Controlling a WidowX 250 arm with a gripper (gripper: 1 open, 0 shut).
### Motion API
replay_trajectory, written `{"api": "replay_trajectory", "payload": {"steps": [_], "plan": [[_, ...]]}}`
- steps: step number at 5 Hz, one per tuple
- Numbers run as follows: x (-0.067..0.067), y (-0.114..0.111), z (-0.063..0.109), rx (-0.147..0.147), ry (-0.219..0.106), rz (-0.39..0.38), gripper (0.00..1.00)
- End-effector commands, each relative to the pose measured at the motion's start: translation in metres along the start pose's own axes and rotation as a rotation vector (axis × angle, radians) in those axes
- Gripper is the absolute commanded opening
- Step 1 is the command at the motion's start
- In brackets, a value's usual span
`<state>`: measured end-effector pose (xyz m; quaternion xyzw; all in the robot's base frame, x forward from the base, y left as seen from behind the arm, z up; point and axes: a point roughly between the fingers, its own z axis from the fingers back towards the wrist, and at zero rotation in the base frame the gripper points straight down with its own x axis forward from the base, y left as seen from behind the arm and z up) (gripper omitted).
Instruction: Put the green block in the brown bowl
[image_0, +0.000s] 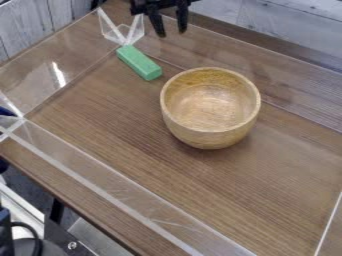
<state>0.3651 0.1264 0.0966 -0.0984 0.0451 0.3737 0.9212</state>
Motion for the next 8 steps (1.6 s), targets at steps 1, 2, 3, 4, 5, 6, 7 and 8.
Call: {"api": "replay_trajectory", "payload": {"steps": [1,2,3,4,5,6,7,8], "plan": [[0.012,0.001,0.019,-0.015,-0.091,0.024,1.00],[0.019,0.007,0.011,-0.003,-0.103,0.081,1.00],[0.024,0.014,0.003,0.011,-0.114,0.136,1.00],[0.027,0.019,-0.006,0.031,-0.122,0.177,1.00],[0.030,0.023,-0.015,0.048,-0.131,0.217,1.00],[0.033,0.025,-0.024,0.064,-0.138,0.239,1.00],[0.034,0.026,-0.031,0.076,-0.141,0.247,1.00],[0.035,0.026,-0.035,0.082,-0.142,0.250,0.00]]}}
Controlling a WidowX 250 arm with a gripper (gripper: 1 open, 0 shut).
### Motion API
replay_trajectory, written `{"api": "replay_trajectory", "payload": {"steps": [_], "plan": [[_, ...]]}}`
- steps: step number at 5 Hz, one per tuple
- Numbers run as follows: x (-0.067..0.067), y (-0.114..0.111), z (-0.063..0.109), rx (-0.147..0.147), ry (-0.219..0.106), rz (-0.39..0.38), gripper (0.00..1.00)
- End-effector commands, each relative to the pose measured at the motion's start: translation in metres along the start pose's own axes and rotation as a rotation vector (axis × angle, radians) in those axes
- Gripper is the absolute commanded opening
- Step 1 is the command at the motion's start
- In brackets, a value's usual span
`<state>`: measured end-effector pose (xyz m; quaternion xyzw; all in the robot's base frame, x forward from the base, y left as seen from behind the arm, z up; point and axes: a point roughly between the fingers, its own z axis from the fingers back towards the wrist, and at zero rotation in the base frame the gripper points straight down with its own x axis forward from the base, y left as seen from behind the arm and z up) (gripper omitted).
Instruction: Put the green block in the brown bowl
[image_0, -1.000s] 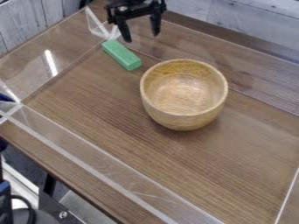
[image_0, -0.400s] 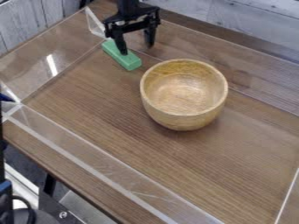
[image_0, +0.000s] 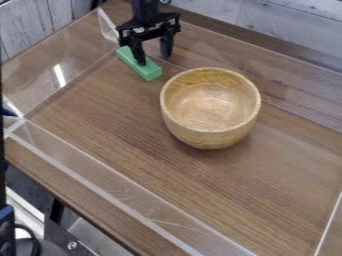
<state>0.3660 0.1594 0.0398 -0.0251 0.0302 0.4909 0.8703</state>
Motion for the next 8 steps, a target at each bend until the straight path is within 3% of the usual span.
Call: {"api": "replay_trajectory", "payload": {"steps": [1,4,5,7,8], "plan": [[0.002,-0.005,0.012,-0.026,-0.037,-0.008,0.00],[-0.031,-0.016,0.090,-0.148,0.015,-0.156,0.00],[-0.050,-0.022,0.099,-0.158,0.033,-0.213,0.00],[-0.096,-0.039,0.098,-0.146,0.055,-0.341,0.00],[-0.079,-0.036,0.095,-0.154,0.044,-0.293,0.00]]}}
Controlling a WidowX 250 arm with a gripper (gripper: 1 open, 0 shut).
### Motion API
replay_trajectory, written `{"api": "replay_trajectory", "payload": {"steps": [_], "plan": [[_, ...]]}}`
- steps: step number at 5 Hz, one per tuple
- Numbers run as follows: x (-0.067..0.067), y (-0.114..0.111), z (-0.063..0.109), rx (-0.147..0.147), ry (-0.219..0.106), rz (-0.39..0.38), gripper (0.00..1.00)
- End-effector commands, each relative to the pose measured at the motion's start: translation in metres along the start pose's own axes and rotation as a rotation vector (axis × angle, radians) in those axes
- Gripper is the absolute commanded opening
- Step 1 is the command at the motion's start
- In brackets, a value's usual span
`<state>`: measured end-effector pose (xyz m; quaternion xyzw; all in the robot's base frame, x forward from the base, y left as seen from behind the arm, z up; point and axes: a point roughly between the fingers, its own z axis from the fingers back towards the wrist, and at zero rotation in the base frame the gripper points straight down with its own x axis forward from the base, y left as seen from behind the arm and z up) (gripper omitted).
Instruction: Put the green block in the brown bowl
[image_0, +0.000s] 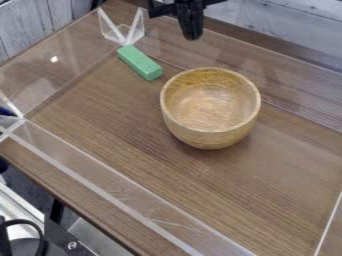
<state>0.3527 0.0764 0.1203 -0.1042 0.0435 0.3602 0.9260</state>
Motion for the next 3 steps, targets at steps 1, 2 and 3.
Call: {"api": "replay_trajectory", "payload": {"steps": [1,2,3], "plan": [[0.022,0.009,0.024,-0.048,-0.089,0.090,1.00],[0.039,0.026,0.024,-0.069,-0.117,0.227,1.00],[0.052,0.039,0.021,-0.077,-0.142,0.318,1.00]]}}
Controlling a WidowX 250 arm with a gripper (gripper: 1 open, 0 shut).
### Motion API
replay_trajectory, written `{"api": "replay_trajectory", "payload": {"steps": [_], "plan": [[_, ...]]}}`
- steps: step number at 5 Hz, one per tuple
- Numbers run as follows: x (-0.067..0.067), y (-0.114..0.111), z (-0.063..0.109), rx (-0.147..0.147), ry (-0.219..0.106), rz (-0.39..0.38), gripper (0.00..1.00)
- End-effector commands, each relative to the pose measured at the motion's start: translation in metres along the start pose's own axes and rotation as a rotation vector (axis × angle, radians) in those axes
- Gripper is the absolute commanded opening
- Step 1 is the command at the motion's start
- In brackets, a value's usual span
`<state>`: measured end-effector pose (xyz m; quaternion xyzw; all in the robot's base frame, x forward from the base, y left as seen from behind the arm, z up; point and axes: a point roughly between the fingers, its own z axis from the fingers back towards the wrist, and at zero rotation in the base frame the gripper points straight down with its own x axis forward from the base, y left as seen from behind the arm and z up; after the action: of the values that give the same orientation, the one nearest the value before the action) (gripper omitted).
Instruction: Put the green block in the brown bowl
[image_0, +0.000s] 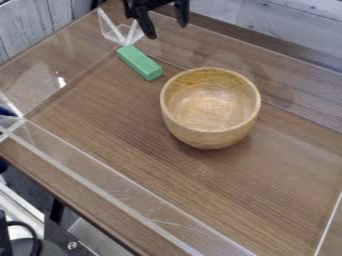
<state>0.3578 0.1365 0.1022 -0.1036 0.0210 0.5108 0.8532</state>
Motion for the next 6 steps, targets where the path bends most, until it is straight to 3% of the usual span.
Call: {"api": "replay_trajectory", "payload": {"steps": [1,3,6], "plan": [[0.020,0.000,0.017,-0.048,-0.097,0.089,1.00],[0.040,0.009,-0.006,-0.024,-0.158,0.185,1.00],[0.054,0.019,-0.038,0.008,-0.230,0.246,1.00]]}}
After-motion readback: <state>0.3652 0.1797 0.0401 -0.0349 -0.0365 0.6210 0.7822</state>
